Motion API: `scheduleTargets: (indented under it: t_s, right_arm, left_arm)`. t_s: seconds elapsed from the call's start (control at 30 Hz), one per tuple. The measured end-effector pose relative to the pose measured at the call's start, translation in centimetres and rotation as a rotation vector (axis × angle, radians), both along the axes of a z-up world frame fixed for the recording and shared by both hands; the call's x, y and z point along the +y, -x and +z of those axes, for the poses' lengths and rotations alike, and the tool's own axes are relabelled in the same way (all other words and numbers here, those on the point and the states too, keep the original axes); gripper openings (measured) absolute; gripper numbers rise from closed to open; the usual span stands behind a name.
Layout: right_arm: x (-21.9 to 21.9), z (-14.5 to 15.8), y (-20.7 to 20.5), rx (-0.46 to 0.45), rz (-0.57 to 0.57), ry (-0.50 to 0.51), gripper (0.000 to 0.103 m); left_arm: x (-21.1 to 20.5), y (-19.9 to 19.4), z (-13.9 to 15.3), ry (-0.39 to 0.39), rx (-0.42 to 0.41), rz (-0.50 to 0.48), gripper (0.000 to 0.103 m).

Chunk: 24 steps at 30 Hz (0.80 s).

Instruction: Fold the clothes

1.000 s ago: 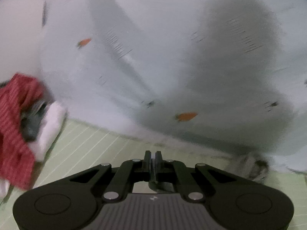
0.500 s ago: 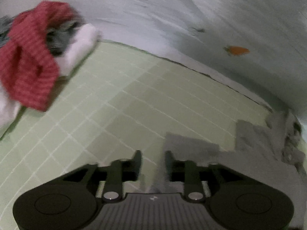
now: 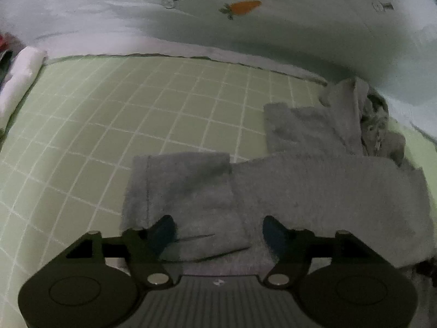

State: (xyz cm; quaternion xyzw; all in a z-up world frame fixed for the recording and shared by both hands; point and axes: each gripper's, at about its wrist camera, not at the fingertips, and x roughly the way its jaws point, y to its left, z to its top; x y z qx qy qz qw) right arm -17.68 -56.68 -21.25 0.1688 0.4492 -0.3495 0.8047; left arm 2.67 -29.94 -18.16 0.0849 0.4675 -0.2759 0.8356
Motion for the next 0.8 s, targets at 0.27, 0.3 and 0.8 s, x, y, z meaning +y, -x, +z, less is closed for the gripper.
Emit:
scheduleTargets:
  t_s: [0.27,0.3,0.8]
  right_arm:
    - [-0.6,-0.5,0.2,-0.031,-0.036,-0.036,0.103]
    - [-0.7,-0.6,0.2,-0.035,-0.041,-0.041,0.103]
    - [-0.5,-0.9,0.6,-0.080,-0.028,-0.005,0.103]
  left_arm:
    - [0.1,0.2,0.0,-0.023,-0.040,-0.010,0.060]
    - [0.2,0.2,0.0,-0.027,-0.046,-0.001,0.056]
    - [1.5,-1.0,0.3,0.017,0.005,0.146,0.010]
